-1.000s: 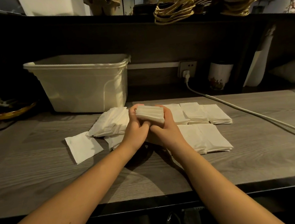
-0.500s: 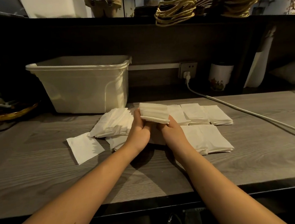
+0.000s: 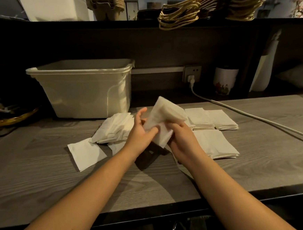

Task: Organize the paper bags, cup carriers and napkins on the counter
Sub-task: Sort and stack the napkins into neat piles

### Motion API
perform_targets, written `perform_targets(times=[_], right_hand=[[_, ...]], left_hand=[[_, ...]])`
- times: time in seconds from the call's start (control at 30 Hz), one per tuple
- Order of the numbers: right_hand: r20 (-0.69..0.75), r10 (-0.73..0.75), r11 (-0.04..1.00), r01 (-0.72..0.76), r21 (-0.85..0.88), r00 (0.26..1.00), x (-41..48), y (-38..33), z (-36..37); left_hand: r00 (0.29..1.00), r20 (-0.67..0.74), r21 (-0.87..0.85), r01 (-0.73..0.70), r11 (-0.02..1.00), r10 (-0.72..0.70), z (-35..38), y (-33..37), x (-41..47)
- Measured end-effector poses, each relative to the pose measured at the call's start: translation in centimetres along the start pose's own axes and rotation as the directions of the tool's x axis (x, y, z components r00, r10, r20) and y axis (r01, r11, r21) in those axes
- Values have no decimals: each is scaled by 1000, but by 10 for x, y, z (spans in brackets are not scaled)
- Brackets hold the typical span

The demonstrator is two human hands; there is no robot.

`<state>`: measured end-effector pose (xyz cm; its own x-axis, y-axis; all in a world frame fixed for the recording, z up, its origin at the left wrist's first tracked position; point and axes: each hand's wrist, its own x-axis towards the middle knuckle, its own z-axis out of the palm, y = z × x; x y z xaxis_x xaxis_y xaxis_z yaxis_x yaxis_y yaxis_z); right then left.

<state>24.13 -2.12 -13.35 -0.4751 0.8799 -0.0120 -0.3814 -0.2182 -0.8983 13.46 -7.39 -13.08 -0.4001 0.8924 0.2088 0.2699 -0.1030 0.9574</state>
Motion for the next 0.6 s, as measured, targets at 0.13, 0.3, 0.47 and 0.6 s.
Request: perform_targets(times=[0.13, 0.3, 0.47, 0.6], right_hand=[[79, 71, 921, -95, 377, 994, 2, -5, -2], [76, -10, 973, -8, 233, 997, -3, -8, 0], [17, -263, 886, 248, -392, 965, -4, -13, -10], [90, -235, 736, 237, -634, 968, -4, -8, -9]], left_hand=[[993, 40, -356, 114, 927, -107, 2, 0, -1], [983, 78, -393, 181, 902, -164, 0, 5, 0], [995, 99, 175, -14, 984, -3, -39, 5, 10], [970, 234, 278, -1, 961, -66, -55, 1, 13]])
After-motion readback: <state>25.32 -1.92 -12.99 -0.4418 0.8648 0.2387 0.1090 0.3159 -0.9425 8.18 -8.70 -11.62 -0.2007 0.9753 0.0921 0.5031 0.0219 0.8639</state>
